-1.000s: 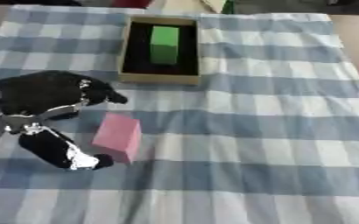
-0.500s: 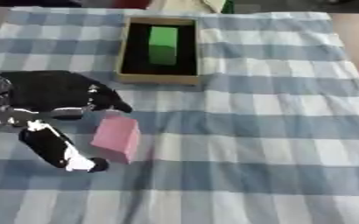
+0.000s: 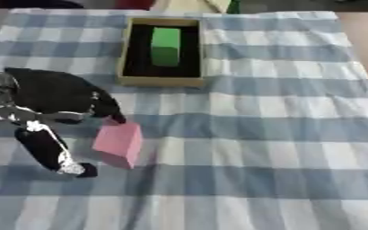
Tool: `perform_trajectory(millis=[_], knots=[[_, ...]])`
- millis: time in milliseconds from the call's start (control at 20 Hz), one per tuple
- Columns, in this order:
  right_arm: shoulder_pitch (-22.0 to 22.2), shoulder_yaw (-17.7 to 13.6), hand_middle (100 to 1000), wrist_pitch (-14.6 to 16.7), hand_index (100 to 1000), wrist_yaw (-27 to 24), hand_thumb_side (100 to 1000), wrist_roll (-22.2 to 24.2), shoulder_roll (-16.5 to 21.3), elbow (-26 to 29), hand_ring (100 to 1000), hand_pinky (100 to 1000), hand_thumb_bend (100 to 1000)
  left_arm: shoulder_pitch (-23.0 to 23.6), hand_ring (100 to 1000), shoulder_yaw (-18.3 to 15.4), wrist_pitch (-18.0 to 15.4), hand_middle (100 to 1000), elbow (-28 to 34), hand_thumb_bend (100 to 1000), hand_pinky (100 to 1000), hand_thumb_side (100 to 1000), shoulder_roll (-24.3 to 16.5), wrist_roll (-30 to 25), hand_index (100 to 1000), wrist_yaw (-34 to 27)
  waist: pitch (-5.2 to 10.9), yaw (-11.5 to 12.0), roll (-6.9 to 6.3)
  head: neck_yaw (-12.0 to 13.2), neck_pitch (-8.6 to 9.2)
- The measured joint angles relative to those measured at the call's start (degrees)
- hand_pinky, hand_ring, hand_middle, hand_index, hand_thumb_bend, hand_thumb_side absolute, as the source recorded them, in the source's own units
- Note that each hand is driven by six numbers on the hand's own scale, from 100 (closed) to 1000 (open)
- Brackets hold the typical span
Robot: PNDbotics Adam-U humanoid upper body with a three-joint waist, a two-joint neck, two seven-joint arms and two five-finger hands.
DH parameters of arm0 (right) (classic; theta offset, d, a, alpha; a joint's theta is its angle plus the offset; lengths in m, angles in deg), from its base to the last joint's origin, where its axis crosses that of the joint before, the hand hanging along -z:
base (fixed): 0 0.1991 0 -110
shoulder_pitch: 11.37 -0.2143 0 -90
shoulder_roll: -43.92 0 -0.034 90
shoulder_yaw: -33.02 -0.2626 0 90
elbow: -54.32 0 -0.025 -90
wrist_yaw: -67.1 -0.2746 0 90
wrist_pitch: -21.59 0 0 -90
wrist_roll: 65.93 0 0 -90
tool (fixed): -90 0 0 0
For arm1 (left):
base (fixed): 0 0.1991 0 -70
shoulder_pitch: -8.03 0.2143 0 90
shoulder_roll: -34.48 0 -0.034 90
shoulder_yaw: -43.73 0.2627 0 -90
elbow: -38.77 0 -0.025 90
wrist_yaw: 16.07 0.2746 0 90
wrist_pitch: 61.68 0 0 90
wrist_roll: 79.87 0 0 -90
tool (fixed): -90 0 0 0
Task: Pick up objects on the table and place them in the box.
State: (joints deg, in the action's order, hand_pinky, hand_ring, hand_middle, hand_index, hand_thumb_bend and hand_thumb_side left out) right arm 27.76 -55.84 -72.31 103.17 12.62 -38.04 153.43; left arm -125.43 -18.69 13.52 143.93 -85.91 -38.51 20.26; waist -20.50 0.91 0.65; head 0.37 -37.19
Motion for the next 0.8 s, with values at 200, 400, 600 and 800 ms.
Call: perform_trajectory(millis=[200,400,600,800], knots=[[0.02,-0.11,513,-0.18,745,-0.10,697,-0.17,-0.07,0.02,745,781,291,-0.54,909,0.84,0.15,837,-1.86,490,843,687,0.56,-0.15,949,0.01,0.00,-0.22,-0.19,0.27,0.00],[0.04,-0.26,510,-0.24,743,-0.21,698,-0.18,-0.27,0.14,743,780,290,-1.68,907,1.35,0.05,831,-4.13,494,843,689,1.58,-0.05,946,0.77,-0.03,-0.53,-0.20,0.72,0.03],[0.04,-0.43,508,-0.37,742,-0.40,700,-0.12,-0.51,0.14,743,780,289,-2.81,899,1.54,-0.24,817,-6.02,490,839,690,2.71,0.24,936,1.57,-0.35,-0.63,-0.22,1.00,0.08],[0.03,-0.46,504,-0.60,740,-0.42,700,-0.07,-0.76,0.14,742,779,289,-3.12,878,1.55,-0.39,791,-6.49,517,820,693,3.43,0.39,915,1.53,-0.47,-0.66,-0.31,1.00,0.39]])
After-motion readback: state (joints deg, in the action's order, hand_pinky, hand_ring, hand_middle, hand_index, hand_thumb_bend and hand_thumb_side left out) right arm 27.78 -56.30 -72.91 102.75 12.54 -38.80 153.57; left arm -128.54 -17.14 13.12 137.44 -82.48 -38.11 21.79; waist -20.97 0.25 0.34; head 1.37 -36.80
